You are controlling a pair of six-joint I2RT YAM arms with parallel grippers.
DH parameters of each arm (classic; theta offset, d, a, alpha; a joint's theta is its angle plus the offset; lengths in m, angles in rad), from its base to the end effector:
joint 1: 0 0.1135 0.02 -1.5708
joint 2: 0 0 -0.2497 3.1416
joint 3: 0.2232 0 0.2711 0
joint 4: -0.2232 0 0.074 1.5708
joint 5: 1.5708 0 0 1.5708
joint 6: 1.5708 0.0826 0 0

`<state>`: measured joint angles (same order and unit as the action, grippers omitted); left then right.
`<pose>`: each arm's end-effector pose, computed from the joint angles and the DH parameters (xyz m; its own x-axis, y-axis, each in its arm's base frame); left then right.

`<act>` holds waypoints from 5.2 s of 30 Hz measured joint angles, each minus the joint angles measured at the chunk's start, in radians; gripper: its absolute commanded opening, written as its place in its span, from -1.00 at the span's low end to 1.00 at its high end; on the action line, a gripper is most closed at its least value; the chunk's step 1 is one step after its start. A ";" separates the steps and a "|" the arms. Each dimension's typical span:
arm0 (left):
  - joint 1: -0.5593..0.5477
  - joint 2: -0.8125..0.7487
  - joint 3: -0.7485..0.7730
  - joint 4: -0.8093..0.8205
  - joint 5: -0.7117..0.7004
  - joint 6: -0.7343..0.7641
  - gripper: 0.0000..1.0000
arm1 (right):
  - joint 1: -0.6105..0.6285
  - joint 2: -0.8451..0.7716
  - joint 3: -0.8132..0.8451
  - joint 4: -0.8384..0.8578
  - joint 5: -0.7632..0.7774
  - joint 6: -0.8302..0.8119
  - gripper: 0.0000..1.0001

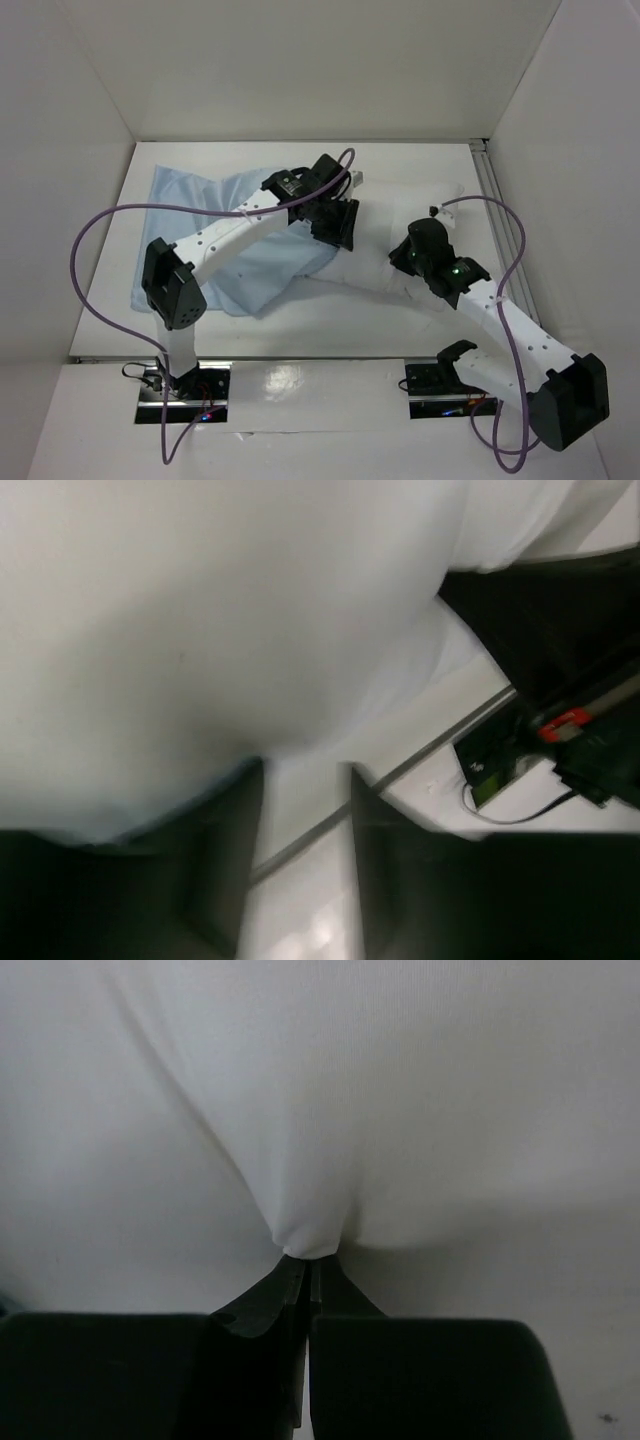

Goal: Put the pillow into the pillowcase

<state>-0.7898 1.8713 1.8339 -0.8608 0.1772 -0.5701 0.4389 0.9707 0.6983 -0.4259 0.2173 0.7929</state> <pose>0.3115 -0.3349 0.2806 -0.8826 0.1358 -0.4501 0.3564 0.8175 -0.4523 0.2504 0.0979 0.2068 -0.5975 0.4880 -0.6363 0.2283 0.8642 0.4484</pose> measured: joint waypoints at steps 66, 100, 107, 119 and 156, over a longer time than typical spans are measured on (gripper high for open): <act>0.325 0.297 0.448 -0.134 -0.369 0.155 -1.00 | -0.532 0.144 0.158 -0.063 -0.336 -0.218 -0.63; -0.032 0.189 0.379 0.071 -0.173 0.033 0.53 | -0.138 -0.058 0.004 -0.126 -0.005 -0.051 -1.00; -0.080 0.059 0.319 -0.005 -0.415 0.123 0.60 | -0.282 -0.057 0.075 -0.114 -0.076 -0.118 -1.00; 0.017 -0.495 -0.590 0.197 -0.794 0.066 0.63 | -0.408 -0.037 0.084 -0.117 -0.212 -0.193 0.60; 0.088 -0.214 -0.655 0.522 -0.726 0.066 -1.00 | -0.280 0.037 0.037 -0.156 -0.645 -0.324 -1.00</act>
<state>-0.7017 1.6573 1.1790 -0.3389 -0.5488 -0.5041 0.1589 1.0080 0.7357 -0.5823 -0.4278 0.4686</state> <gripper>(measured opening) 0.042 0.125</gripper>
